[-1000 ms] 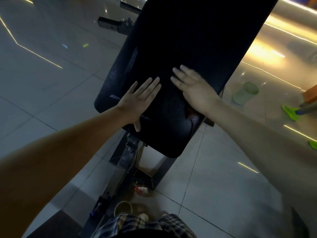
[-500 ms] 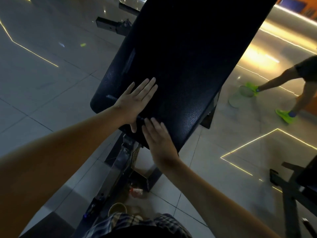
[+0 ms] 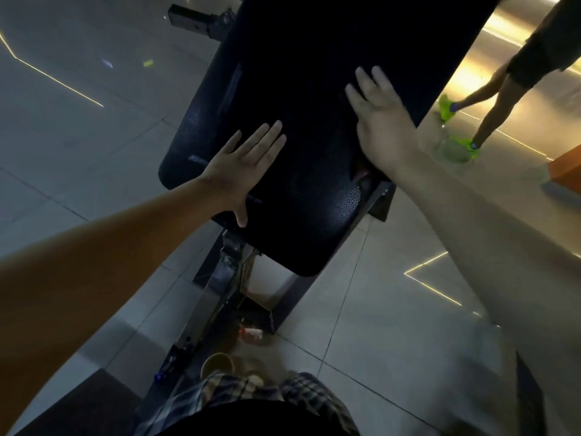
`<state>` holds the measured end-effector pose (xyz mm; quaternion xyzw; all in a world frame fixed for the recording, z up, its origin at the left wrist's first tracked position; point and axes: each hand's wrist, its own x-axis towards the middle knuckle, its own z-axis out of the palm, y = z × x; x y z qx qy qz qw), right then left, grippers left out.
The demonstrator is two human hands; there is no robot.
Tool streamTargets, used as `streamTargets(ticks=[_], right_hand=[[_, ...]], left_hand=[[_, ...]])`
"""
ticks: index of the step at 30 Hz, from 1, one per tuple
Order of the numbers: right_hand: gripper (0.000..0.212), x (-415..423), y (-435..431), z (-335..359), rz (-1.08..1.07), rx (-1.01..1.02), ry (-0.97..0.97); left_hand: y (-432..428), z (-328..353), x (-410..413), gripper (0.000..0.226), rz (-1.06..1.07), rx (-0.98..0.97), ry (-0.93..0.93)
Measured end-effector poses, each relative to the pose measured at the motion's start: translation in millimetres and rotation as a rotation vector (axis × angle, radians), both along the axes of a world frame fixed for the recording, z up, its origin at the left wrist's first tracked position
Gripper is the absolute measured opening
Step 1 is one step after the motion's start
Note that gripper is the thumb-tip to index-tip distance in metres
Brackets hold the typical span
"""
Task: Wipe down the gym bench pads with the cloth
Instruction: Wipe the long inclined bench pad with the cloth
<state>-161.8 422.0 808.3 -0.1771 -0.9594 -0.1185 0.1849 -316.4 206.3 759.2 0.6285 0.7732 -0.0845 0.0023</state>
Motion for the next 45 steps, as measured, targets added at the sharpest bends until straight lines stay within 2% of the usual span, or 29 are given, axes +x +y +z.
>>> streamTargets(ticks=[4,6,11,14,17,20,22,23,26,28,33,35,41,45], right_hand=[[0.055,-15.9,-47.6,-21.5,-0.227,-0.079,0.165],[0.057,-17.0,-82.3,-49.3,-0.225,-0.074,0.15],[0.057,1.7,-154.8,-121.1,0.018,-0.112,0.095],[0.066,21.8,-182.2,-136.2,0.119,-0.061,-0.143],[0.057,29.6,-175.8,-133.0,0.235,-0.05,-0.266],[0.051,27.7,-142.7,-119.3,0.474,-0.045,-0.451],[0.043,22.5,-119.8,-95.5,0.59,-0.029,-0.476],[0.042,19.9,-105.4,-80.9,0.577,-0.034,-0.447],[0.055,13.7,-50.5,-33.3,0.42,-0.031,-0.292],[0.052,10.9,-25.1,-9.1,0.262,-0.057,-0.191],[0.053,-7.1,-62.4,-25.3,-0.074,-0.151,0.114],[0.056,-7.1,-89.7,-47.0,-0.109,-0.163,0.114],[0.055,16.5,-165.6,-125.4,0.035,-0.199,0.02],[0.057,21.9,-167.6,-125.9,0.043,-0.153,-0.073]], left_hand=[[-0.2,-1.6,-2.0,0.17,-0.009,0.017,-0.014],[-0.5,-2.0,-2.0,0.169,-0.013,0.021,-0.003],[-1.7,-1.9,-2.1,0.169,-0.019,0.048,-0.039],[-3.4,-1.6,-2.5,0.168,-0.024,0.06,-0.04],[-3.4,-1.9,-3.5,0.169,-0.03,0.059,-0.039],[-3.1,-2.4,-4.1,0.171,-0.037,0.046,-0.025],[-3.2,-3.3,-4.0,0.169,-0.036,0.04,-0.002],[-3.0,-3.8,-3.9,0.168,-0.032,0.037,0.01],[-2.2,-4.5,-5.5,0.168,-0.028,0.034,0.016],[-1.7,-3.7,-5.5,0.169,-0.02,0.032,-0.001],[0.1,-5.0,-4.8,0.171,0.014,0.026,-0.018],[0.4,-3.8,-4.4,0.17,0.011,0.016,0.015],[4.9,2.3,1.7,0.155,0.035,0.01,-0.064],[11.0,18.0,-0.3,0.15,0.014,0.037,-0.042]])
